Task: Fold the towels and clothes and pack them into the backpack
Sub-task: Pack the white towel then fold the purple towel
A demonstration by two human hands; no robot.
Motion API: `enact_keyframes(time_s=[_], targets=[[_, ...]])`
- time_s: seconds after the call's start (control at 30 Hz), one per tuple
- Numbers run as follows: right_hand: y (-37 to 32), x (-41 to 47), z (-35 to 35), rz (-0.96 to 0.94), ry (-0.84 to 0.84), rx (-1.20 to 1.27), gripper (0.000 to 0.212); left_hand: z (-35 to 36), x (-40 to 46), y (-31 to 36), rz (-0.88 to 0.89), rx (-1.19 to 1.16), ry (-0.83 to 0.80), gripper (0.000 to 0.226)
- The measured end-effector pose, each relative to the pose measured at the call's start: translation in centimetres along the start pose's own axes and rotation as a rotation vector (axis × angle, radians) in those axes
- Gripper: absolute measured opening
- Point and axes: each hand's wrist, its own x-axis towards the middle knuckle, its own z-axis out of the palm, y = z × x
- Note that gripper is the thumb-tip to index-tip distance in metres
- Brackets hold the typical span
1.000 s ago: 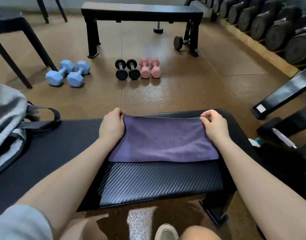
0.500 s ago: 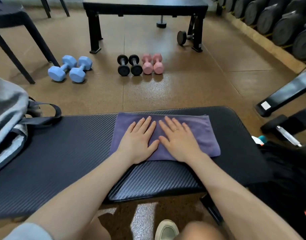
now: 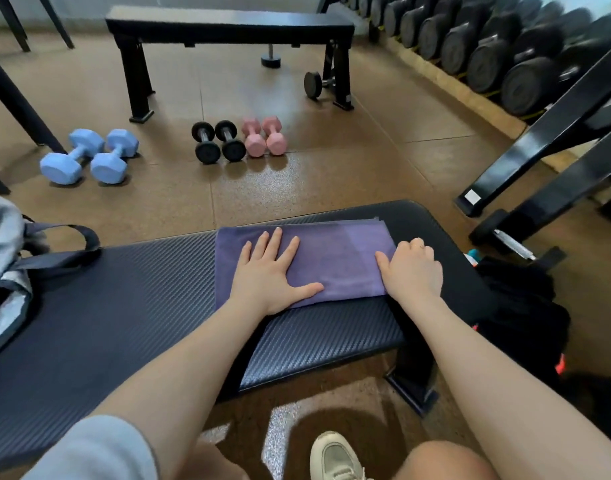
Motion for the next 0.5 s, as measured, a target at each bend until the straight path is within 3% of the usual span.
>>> enact_keyframes(time_s=[0.27, 0.37, 0.5], targets=[[-0.2, 0.6, -0.4, 0.137, -0.129, 0.36, 0.033, -1.0, -0.5, 1.0, -0.075, 0.003, -0.056, 0.097], [-0.3, 1.2, -0.2, 0.084, -0.154, 0.433, 0.025, -1.1, -0.3, 1.2, -0.102, 0.003, -0.093, 0.102], [0.7, 2.8, -1.7, 0.04, -0.163, 0.657, 0.013, -1.2, 0.2, 3.0, -0.123, -0.042, -0.104, 0.091]])
